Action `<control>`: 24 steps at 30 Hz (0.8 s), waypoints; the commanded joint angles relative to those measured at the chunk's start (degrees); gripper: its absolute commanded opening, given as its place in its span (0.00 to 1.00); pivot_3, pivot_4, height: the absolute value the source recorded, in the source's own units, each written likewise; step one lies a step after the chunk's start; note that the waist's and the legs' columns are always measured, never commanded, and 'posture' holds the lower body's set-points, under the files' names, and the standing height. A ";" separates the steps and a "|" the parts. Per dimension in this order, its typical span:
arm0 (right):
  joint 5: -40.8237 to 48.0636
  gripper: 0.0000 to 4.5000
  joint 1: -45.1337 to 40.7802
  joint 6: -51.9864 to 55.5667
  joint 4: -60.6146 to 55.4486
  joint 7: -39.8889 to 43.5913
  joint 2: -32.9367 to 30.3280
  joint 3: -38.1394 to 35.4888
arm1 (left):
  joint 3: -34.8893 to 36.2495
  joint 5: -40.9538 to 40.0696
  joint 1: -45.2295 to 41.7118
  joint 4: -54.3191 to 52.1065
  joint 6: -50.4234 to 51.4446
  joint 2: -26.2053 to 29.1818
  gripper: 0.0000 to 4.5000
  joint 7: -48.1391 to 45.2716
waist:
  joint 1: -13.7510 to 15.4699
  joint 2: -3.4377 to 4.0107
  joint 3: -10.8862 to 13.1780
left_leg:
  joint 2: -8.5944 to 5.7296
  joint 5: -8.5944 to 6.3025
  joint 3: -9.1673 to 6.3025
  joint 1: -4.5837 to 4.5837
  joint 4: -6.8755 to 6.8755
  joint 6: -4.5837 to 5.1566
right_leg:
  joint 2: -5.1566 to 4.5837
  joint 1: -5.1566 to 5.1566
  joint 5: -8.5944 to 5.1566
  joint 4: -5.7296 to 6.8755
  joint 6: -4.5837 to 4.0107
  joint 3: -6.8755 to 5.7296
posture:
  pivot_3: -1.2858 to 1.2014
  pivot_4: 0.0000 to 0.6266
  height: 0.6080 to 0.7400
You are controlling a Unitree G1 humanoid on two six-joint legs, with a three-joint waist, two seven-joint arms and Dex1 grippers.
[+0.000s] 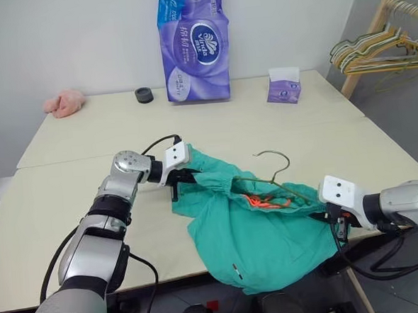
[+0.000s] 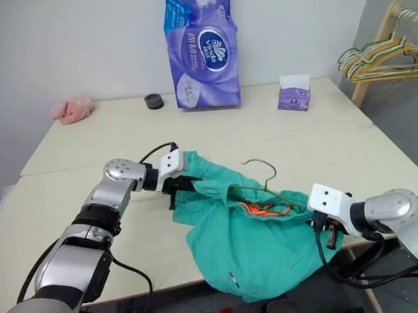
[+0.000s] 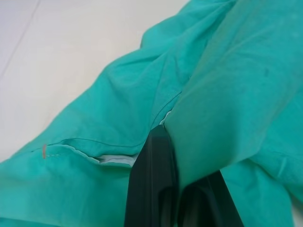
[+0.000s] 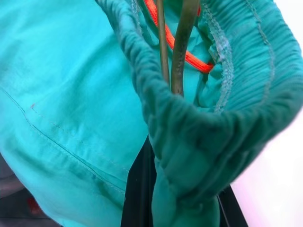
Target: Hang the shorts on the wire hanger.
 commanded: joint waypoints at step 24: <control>4.55 0.00 -0.34 2.41 -1.86 0.28 0.70 -4.30 | 3.32 -3.81 3.73 -11.42 6.60 0.16 0.20 -0.78 | 0.04 0.00 0.00 | 0.00 0.00 0.00 0.00 0.01 0.00 | -0.01 0.01 0.00 0.00 0.01 0.01 | 0.42 0.09 1.00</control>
